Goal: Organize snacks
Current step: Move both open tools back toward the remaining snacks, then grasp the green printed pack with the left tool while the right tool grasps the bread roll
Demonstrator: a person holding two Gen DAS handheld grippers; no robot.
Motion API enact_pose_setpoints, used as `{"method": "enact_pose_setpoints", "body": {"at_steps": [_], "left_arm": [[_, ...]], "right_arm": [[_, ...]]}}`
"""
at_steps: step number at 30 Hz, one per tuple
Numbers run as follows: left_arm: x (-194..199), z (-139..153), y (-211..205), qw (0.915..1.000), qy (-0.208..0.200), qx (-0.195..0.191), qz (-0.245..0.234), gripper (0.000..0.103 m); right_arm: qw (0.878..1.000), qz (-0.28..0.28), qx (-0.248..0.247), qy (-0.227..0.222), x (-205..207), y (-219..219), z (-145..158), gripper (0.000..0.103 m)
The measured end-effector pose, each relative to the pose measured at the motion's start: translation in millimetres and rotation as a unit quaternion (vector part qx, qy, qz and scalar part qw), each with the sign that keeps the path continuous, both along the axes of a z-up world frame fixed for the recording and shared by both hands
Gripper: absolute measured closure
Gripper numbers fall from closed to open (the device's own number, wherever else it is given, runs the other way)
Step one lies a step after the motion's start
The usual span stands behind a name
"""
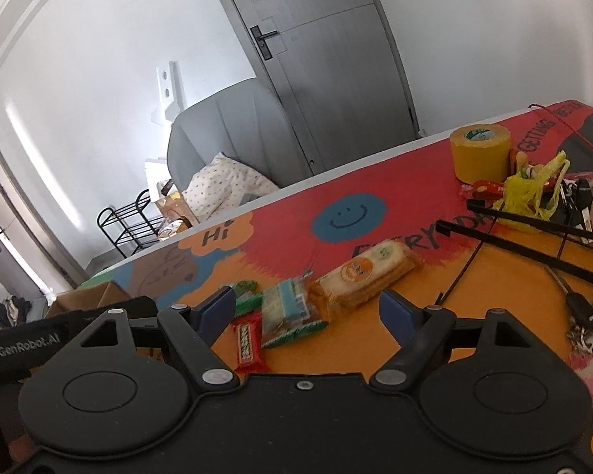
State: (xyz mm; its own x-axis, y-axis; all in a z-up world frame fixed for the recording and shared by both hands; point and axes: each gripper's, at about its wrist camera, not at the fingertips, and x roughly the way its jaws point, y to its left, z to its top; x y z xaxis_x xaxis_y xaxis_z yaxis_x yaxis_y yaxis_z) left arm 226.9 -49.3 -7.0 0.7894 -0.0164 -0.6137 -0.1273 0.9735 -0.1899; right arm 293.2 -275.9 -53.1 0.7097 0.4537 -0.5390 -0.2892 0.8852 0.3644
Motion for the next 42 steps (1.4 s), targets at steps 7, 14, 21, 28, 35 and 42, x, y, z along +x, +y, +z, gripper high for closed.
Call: {"method": "enact_pose_setpoints", "body": {"at_steps": [7, 14, 21, 28, 35, 42], "left_arm": [[27.3, -11.7, -4.4, 0.9999, 0.006, -0.007, 0.007, 0.018], [55.7, -29.9, -9.7, 0.9996, 0.018, -0.014, 0.015, 0.029], [78.2, -50.7, -6.9, 0.9984, 0.042, -0.021, 0.032, 0.042], [90.9, -60.7, -4.6, 0.9969, 0.049, -0.025, 0.056, 0.044], [99.3, -73.9, -3.1, 0.9951, 0.071, -0.03, 0.062, 0.052], [97.2, -78.7, -2.9, 0.9953, 0.071, -0.027, 0.06, 0.067]], "right_arm": [[1.0, -0.01, 0.005, 0.017, 26.0, 4.4, -11.1, 0.029], [0.998, -0.025, 0.008, 0.051, 51.6, 6.7, -31.3, 0.039], [0.997, -0.037, 0.0, 0.066, 69.0, 12.5, -45.6, 0.039], [0.996, -0.057, -0.017, 0.065, 80.4, 24.7, -51.9, 0.038], [0.994, -0.067, -0.069, 0.057, 83.9, 38.2, -59.1, 0.04], [0.993, -0.063, -0.085, 0.059, 77.0, 26.1, -56.4, 0.069]]}}
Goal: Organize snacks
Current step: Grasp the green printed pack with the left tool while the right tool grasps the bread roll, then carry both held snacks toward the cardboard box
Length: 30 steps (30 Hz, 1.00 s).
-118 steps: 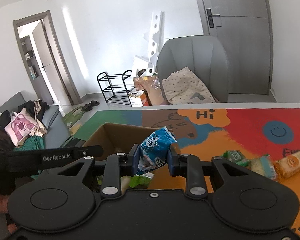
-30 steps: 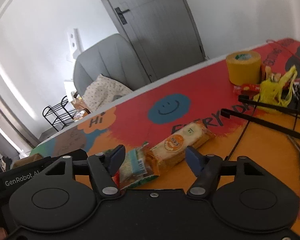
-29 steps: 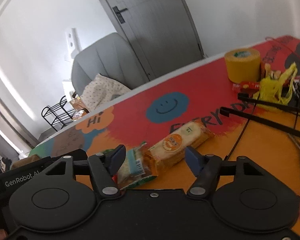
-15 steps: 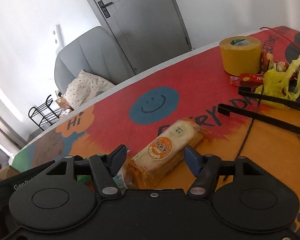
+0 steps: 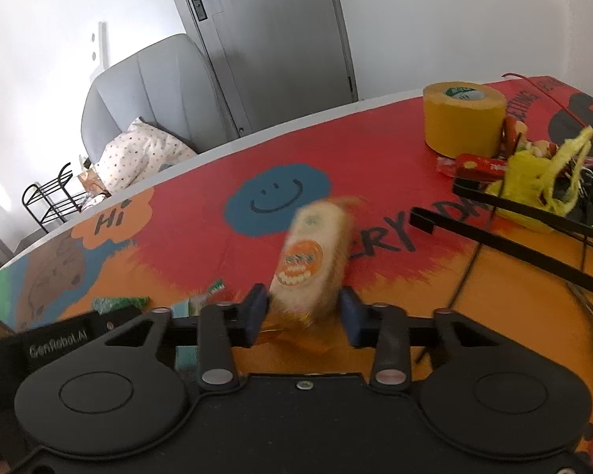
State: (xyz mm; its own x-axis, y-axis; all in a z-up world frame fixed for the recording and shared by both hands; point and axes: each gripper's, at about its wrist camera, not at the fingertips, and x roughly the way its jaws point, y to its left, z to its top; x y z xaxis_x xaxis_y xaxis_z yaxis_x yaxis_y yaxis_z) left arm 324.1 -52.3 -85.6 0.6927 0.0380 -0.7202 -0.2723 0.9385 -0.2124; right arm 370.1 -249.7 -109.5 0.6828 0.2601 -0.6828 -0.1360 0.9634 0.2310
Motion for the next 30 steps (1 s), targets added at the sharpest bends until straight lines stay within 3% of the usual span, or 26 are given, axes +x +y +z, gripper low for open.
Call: {"method": "enact_pose_setpoints", "body": {"at_steps": [19, 30], "left_arm": [[-48.0, 35.9, -6.7, 0.9985, -0.04, -0.003, -0.037, 0.069], [-88.4, 65.5, 1.5, 0.996, -0.075, -0.002, -0.049, 0.069]], "right_arm": [[0.999, 0.02, 0.033, -0.021, -55.3, -26.3, 24.3, 0.074], [0.996, 0.049, 0.038, -0.056, -87.5, -7.8, 52.0, 0.074]]}}
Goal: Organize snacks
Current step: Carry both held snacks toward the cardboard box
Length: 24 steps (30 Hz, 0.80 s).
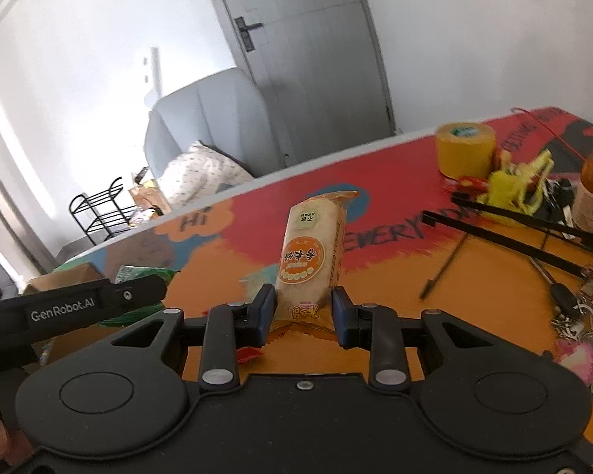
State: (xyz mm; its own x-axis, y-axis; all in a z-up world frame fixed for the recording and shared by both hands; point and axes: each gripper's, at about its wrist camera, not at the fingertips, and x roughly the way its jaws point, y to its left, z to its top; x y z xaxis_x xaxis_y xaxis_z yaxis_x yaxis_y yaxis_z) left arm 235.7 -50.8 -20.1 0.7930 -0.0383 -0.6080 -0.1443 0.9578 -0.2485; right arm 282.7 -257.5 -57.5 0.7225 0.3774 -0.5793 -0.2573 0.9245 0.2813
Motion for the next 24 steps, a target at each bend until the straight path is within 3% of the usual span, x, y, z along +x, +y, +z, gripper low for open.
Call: {"method": "enact_pose_setpoints", "body": {"at_steps": [24], "left_arm": [[-77.1, 35.2, 74.2, 0.9983, -0.035, 0.003, 0.047, 0.069]], "right_arm": [[0.995, 0.085, 0.028, -0.041, -34.1, 74.3, 26.9, 0.074]]}}
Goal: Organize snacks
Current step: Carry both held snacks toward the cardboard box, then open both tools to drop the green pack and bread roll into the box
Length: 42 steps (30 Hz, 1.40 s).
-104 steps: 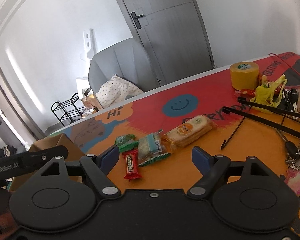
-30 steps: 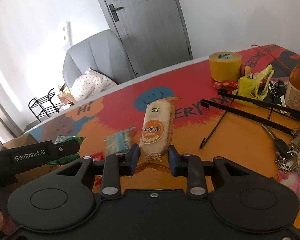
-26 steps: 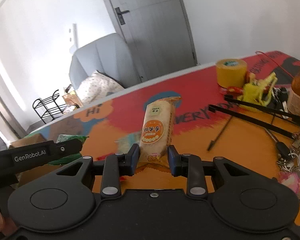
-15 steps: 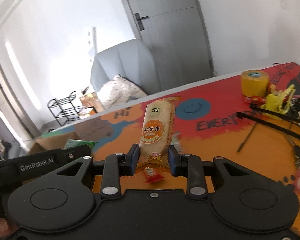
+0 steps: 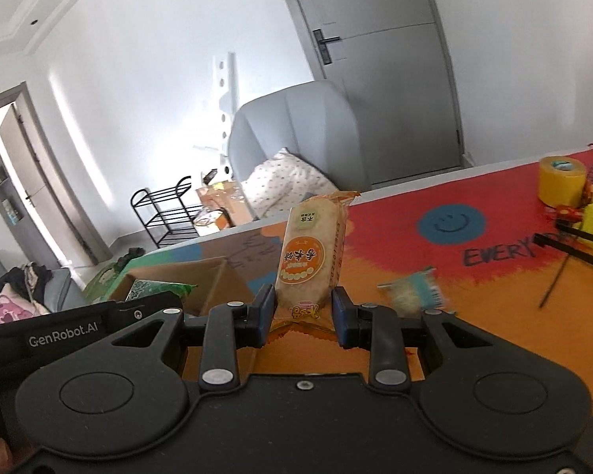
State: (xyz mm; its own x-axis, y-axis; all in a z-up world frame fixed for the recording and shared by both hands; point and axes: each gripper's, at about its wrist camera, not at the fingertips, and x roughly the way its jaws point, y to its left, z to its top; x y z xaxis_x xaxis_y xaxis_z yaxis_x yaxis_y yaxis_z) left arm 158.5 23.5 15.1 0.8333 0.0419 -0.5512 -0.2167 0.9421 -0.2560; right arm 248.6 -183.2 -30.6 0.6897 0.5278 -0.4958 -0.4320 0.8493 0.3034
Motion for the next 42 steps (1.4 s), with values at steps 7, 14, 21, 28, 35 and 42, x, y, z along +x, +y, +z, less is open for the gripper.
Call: {"method": "enact_pose_setpoints", "body": {"at_steps": [7, 14, 21, 28, 35, 42], "left_arm": [[-13.6, 0.1, 27.0, 0.9996, 0.003, 0.001, 0.03, 0.069], [-22.6, -4.0, 47.0, 0.9986, 0.008, -0.006, 0.051, 0.069], [-29.0, -6.1, 63.7, 0.9974, 0.011, -0.029, 0.065, 0.05], [-42.9, -1.1, 78.7, 0.995, 0.003, -0.027, 0.096, 0.035], [-49.2, 0.7, 88.4, 0.9934, 0.0, -0.034, 0.11, 0.027], [-48.9, 0.3, 86.2, 0.993, 0.003, -0.026, 0.116, 0.017]], "right_arm": [[1.0, 0.024, 0.002, -0.001, -3.8, 22.4, 1.2, 0.074], [0.999, 0.044, -0.001, -0.002, -9.1, 43.9, 5.0, 0.074], [0.998, 0.069, -0.002, -0.003, -16.5, 65.6, 8.3, 0.074], [0.996, 0.084, -0.006, -0.005, -19.5, 80.3, 13.5, 0.074], [0.995, 0.095, -0.007, 0.002, -21.4, 88.0, 13.4, 0.073], [0.997, 0.07, -0.009, 0.007, -21.1, 75.5, 11.6, 0.042]]}}
